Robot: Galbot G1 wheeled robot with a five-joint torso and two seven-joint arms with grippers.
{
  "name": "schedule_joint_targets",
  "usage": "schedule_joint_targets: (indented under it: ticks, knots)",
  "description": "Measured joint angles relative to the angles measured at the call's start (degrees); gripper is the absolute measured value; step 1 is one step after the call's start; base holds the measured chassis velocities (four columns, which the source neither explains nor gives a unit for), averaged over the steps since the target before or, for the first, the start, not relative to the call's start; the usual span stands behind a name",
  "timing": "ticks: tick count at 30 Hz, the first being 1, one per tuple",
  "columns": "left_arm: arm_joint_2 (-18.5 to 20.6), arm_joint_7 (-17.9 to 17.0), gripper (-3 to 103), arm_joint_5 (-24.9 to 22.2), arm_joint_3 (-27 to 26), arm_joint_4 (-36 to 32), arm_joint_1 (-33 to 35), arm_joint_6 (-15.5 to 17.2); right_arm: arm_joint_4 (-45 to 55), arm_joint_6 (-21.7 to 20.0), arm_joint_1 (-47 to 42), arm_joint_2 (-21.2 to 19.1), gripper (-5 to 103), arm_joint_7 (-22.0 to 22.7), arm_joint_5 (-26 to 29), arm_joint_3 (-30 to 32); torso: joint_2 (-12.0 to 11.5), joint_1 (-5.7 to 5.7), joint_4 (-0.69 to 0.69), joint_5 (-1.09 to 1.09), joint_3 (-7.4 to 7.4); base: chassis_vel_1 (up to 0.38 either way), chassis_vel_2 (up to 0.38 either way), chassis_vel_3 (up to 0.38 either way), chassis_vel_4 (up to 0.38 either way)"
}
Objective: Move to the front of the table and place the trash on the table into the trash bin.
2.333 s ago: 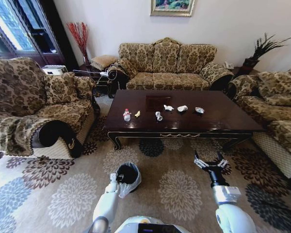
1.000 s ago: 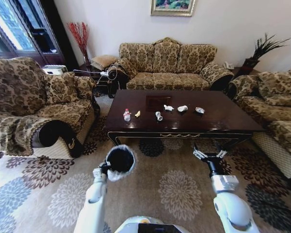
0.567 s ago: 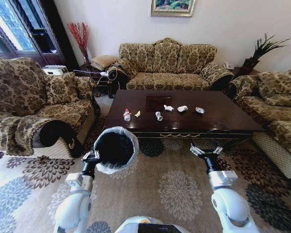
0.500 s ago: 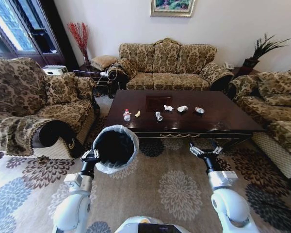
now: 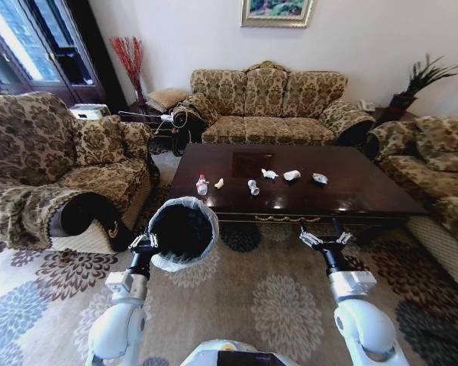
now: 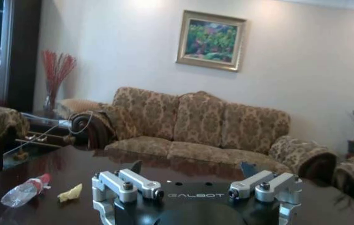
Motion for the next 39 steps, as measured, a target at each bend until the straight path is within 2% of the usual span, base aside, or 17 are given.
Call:
schedule_joint_targets:
  ticks: [6, 14, 21, 32, 39]
  knots:
    - [0.0, -0.2, 4, 0.0, -0.2, 0.4, 0.3, 0.0, -1.2, 0.1, 0.0, 0.6, 100, 0.2, -0.7, -0.5, 0.0, 0.08, 0.01, 0.0, 0.03, -0.076, 0.195, 0.204, -0.052]
    - [-0.2, -0.3, 4, 0.1, 0.1, 1.2, 0.2, -0.1, -1.9, 0.3, 0.0, 0.7, 100, 0.1, -0.8, -0.5, 0.0, -0.09, 0.0, 0.01, -0.04, 0.105, 0.073, 0.081, 0.109]
    - [-0.1, -0.9, 4, 1.0, 1.1, 2.1, -0.1, -1.9, -2.1, 1.6, -0.1, 0.9, 100, -1.2, -0.6, 0.1, 0.0, 0.0, 0.02, 0.0, 0.0, 0.108, 0.075, 0.082, 0.106]
    - [-0.2, -0.6, 4, 1.3, 1.1, 2.1, -0.3, -2.1, -2.2, 2.0, -0.5, 1.2, 100, -1.4, -1.0, -0.1, 0.0, -0.03, 0.0, 0.01, -0.01, -0.034, 0.053, 0.04, -0.036]
    - [-0.2, -0.6, 4, 1.3, 1.0, 2.1, -0.2, -2.3, -2.4, 2.1, -0.4, 1.4, 100, -1.4, -1.8, -0.9, 0.0, -0.02, 0.0, 0.0, 0.0, -0.177, 0.179, 0.176, -0.175]
